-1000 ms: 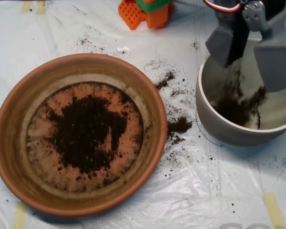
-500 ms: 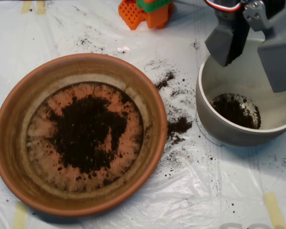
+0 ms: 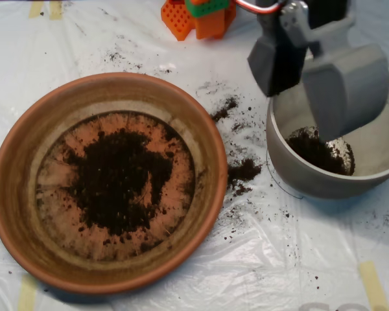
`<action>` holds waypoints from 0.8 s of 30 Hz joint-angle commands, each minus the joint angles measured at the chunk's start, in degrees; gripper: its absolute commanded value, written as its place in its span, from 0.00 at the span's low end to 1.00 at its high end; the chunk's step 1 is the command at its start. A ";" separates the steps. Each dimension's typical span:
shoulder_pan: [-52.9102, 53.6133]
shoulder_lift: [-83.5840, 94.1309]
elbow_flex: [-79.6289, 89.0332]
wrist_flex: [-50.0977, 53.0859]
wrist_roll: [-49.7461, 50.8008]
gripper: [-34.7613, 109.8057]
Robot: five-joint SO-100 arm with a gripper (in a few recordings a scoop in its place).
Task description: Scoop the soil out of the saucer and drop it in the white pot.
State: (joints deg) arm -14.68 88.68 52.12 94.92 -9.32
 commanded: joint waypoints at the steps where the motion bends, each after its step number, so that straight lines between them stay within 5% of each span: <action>1: 5.98 9.32 -0.44 -1.14 0.44 0.48; 16: 31.38 24.26 49.22 -28.74 1.32 0.51; 24: 37.09 13.01 53.44 -34.10 0.79 0.53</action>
State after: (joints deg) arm 20.21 103.01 106.70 62.05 -8.09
